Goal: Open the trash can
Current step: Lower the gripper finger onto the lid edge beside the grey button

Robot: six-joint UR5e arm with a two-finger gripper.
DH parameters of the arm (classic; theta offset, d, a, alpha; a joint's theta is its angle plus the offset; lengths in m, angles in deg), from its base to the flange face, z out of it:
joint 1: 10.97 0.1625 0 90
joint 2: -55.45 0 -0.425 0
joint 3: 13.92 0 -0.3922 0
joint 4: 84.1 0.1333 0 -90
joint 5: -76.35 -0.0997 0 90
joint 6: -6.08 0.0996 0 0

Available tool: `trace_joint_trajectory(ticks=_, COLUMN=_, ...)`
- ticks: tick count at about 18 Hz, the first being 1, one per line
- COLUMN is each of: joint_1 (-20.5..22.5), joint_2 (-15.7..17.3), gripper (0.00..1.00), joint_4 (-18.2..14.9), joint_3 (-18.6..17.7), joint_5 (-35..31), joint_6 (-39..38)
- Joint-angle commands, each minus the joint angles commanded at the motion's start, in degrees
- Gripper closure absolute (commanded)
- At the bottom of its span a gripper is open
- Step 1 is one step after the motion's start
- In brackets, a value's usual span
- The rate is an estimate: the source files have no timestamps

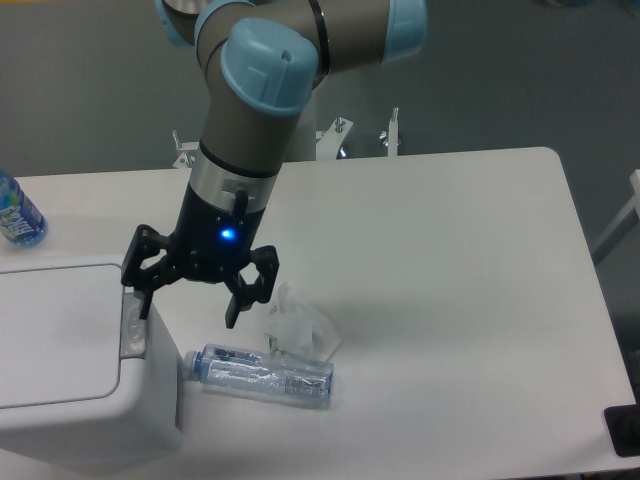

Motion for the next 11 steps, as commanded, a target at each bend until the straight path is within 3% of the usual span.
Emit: trace_joint_trajectory(ticks=11, joint_1=-0.44, joint_2=-0.70, gripper=0.00, joint_4=0.09, joint_3=-0.18, joint_5=-0.17, joint_6=0.00)
